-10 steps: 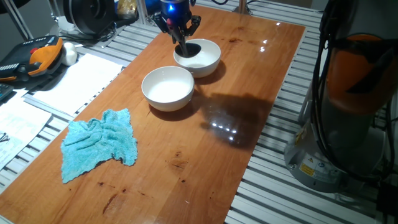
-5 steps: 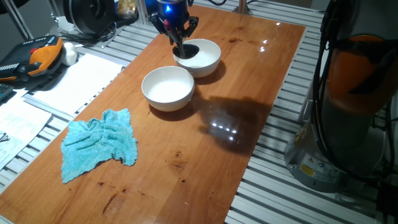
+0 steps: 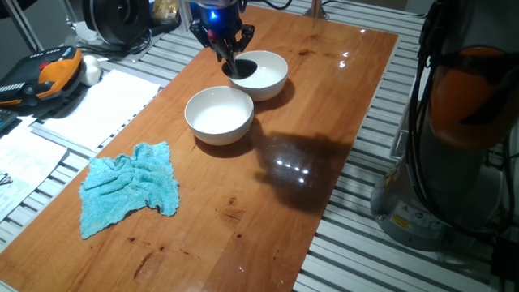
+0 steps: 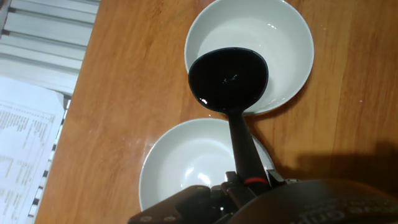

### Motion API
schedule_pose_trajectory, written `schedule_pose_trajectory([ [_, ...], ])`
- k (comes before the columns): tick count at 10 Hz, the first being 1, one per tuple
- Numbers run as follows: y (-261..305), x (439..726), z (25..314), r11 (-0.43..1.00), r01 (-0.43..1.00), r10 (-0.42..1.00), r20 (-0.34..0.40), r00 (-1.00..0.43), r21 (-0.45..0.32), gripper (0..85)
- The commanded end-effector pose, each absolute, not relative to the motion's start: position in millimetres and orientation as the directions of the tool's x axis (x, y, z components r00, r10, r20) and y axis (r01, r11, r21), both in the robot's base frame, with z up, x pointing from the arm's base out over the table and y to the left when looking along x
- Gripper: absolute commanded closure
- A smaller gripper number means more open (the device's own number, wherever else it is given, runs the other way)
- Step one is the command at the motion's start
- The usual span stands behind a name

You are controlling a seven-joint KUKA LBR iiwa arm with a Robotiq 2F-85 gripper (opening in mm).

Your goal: Scoop water with a large spoon from one bowl to another

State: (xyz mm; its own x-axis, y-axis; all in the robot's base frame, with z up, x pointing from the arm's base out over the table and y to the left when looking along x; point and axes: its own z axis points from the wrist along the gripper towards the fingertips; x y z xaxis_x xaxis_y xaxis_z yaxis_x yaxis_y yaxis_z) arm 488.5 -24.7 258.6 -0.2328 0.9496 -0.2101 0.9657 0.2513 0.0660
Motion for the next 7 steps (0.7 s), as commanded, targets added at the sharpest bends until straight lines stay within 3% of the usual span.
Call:
schedule_pose_trajectory([
  [1,-21.9,488.2,258.5,0.249,0.966,0.950,-0.210,-0.231,0.065,85.0],
  [7,-8.6,488.4,253.3,0.244,0.968,0.954,-0.194,-0.227,0.067,85.0],
])
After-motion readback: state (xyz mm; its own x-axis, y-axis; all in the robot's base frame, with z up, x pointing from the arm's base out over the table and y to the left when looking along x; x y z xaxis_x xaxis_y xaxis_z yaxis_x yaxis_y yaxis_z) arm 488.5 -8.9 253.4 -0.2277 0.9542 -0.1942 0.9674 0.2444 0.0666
